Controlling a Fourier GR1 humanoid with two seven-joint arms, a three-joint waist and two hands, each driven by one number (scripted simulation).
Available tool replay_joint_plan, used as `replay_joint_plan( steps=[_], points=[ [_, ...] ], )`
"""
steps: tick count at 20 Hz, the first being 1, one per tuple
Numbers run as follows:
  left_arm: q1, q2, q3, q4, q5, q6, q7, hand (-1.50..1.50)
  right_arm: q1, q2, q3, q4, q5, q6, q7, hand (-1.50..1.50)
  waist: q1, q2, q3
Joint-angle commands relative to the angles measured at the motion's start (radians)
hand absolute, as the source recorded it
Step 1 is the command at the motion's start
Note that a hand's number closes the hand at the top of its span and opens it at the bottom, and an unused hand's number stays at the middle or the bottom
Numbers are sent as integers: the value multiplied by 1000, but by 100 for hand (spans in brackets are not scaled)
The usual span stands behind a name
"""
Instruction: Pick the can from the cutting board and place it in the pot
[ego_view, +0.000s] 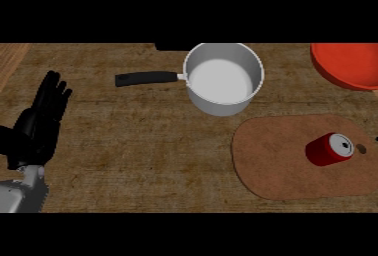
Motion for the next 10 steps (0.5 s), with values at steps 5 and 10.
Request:
replay_joint_plan(
  steps=[5,10],
  points=[
    [-49,-18,0,17,-29,13,49,0,-32,-186,85,-40,121,176,103,-150,-6,-5,-4],
    [-23,-12,15,15,-25,-2,30,0,-57,-315,187,-187,197,297,278,-150,-3,-9,-6]
  ],
)
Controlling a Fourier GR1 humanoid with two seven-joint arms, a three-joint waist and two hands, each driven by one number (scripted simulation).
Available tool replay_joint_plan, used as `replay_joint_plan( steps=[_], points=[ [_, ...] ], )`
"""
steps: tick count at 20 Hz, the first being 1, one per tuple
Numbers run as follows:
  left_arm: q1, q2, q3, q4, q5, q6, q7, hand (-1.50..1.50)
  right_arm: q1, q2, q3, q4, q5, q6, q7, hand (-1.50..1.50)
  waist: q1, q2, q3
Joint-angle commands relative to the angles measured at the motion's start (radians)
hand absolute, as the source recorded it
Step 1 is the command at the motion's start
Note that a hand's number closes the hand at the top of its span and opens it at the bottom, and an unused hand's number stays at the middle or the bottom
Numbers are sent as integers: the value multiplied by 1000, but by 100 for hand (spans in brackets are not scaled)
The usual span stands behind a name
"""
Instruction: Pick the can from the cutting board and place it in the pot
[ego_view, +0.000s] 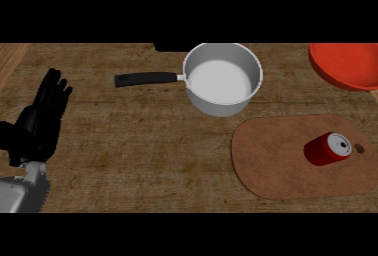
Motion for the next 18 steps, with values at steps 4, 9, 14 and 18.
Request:
replay_joint_plan(
  steps=[4,9,14,18],
  points=[
    [-28,4,7,-28,-6,8,55,0,-18,-89,145,-198,139,85,223,-150,-2,-1,0],
    [18,-8,31,-25,-10,-24,-1,0,-28,5,211,-337,170,101,434,-150,-2,0,1],
    [62,-26,31,-93,-38,-29,52,0,38,42,142,-477,133,155,579,-150,-6,-1,1],
    [2,-72,25,-26,-87,-15,48,0,27,158,171,-463,238,122,599,-150,-4,1,2]
  ],
)
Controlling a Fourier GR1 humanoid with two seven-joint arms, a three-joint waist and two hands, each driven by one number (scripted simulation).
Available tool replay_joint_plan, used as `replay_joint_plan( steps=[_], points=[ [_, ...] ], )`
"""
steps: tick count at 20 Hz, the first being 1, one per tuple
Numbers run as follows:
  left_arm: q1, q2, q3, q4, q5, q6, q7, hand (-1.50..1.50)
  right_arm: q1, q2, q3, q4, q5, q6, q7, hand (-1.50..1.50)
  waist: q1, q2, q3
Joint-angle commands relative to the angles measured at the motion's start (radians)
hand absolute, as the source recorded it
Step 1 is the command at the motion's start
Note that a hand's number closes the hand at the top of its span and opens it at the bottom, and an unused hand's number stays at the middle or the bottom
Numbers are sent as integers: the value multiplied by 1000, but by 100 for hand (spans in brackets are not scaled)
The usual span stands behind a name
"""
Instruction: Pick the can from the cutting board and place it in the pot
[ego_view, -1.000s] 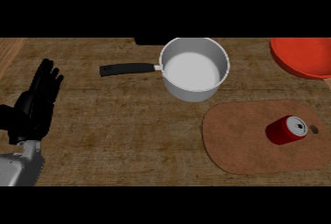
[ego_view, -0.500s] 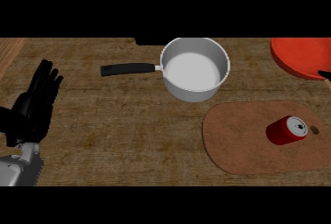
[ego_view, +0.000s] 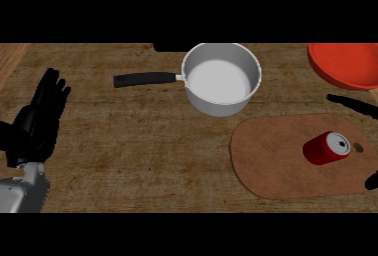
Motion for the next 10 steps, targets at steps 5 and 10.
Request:
replay_joint_plan(
  steps=[5,10],
  points=[
    [-34,-86,-17,82,-84,16,-54,0,19,80,-4,-46,138,12,127,-150,-2,2,0],
    [-12,-59,40,4,-65,-48,16,0,67,144,-58,-63,228,22,110,-150,0,0,1]
  ],
)
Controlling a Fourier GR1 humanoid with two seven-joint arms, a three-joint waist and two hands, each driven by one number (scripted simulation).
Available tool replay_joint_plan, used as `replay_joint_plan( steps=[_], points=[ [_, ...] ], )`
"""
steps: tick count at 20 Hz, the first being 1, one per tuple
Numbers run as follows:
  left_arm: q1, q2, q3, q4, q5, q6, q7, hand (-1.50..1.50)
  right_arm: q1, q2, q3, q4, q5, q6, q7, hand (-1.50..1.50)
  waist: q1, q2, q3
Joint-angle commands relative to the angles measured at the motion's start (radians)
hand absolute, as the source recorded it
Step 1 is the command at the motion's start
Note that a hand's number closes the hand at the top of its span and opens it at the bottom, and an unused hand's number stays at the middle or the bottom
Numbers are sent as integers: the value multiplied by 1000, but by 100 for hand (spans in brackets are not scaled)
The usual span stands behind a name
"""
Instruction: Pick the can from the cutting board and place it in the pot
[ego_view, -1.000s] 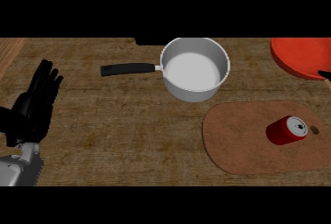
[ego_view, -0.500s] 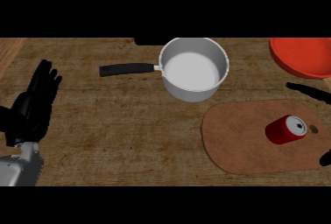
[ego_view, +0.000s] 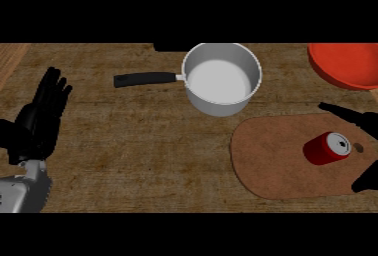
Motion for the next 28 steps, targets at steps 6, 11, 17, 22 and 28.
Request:
replay_joint_plan(
  steps=[6,11,17,22,28],
  points=[
    [12,-40,45,-15,-44,-35,12,0,30,74,-88,14,123,61,-67,-150,-1,0,0],
    [-9,-42,75,17,-50,-67,3,0,-25,133,-68,127,238,42,-92,-150,2,1,0],
    [102,-53,69,-131,-64,-75,48,0,38,201,-62,144,312,-34,-145,-150,6,-1,0],
    [11,-66,86,-19,-67,-90,17,0,-50,162,-20,279,429,-91,-358,150,6,2,0],
    [-93,-67,118,65,-87,-97,30,0,-84,218,-32,324,479,-84,-390,150,1,1,0]
  ],
)
